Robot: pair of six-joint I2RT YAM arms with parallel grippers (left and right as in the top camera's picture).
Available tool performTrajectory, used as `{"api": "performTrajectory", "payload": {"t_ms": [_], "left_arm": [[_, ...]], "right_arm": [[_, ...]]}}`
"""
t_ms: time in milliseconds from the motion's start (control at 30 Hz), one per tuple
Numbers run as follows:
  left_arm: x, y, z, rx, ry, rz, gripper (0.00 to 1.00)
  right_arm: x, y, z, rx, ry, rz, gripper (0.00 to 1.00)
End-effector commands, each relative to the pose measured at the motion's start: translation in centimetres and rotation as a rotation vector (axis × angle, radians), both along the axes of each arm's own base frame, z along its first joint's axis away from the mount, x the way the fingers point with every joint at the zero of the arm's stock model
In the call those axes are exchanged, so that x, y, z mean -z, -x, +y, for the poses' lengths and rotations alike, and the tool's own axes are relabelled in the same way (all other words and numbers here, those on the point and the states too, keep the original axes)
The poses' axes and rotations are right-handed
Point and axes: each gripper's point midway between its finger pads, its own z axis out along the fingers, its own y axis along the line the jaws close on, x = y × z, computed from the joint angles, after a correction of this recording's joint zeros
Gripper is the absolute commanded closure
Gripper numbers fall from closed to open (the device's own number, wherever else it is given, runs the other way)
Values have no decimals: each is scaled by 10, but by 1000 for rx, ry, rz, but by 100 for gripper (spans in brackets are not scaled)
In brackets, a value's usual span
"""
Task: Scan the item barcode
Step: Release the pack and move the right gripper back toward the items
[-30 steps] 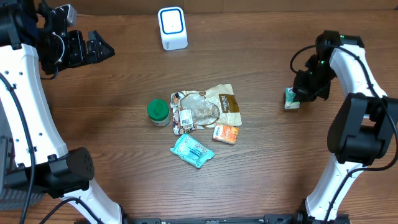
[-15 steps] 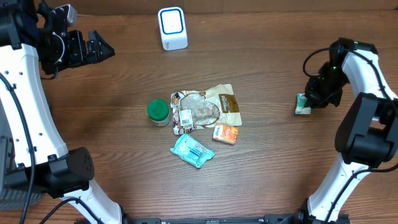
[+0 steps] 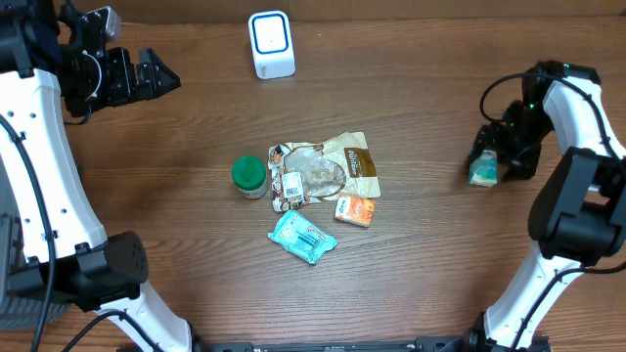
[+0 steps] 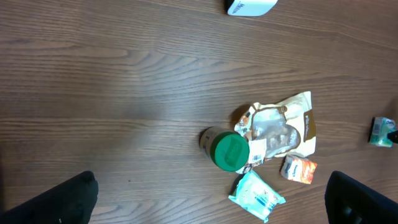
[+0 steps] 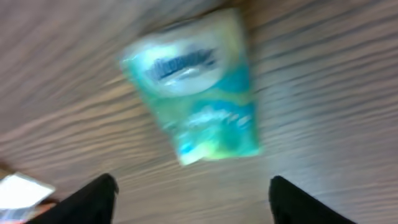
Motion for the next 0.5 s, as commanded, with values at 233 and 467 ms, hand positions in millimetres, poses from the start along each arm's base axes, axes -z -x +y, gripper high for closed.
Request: {"api": "performTrajectory", "payload": {"t_ms": [233,467], "left_arm": [[-6,2,-2,21,-18,-20,0],[-6,1,-2,22,-18,-20,0]], "right_arm": [[-120,-18,114,-193,-249,-345,0],[-101,-1,192,-372,-342,-313,18]]}}
